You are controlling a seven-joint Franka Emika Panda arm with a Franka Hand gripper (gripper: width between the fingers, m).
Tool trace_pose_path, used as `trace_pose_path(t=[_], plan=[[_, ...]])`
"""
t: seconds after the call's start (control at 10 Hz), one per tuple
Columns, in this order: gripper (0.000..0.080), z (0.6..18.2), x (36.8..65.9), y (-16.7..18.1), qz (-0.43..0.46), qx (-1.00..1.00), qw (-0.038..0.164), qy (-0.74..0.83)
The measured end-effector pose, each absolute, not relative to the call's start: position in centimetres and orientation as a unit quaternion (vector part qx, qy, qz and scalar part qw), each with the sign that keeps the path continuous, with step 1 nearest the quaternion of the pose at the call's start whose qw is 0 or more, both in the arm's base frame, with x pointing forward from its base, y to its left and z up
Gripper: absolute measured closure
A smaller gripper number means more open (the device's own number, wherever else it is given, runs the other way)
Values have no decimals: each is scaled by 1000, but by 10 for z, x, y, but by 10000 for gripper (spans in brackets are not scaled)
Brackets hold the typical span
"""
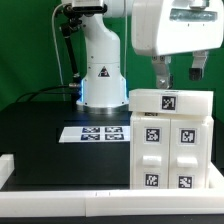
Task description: Assemble cabinet
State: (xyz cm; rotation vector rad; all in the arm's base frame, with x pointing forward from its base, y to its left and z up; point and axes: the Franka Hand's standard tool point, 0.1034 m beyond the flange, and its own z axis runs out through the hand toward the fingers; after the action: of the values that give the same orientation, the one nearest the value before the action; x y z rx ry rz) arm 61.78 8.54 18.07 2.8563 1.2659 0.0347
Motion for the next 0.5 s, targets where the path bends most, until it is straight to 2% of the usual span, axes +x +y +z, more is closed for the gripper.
trace_pose_path(t=[0.3,0.5], plan=[[2,180,618,82,5,876,20,482],[2,176,613,87,1,872,19,488]])
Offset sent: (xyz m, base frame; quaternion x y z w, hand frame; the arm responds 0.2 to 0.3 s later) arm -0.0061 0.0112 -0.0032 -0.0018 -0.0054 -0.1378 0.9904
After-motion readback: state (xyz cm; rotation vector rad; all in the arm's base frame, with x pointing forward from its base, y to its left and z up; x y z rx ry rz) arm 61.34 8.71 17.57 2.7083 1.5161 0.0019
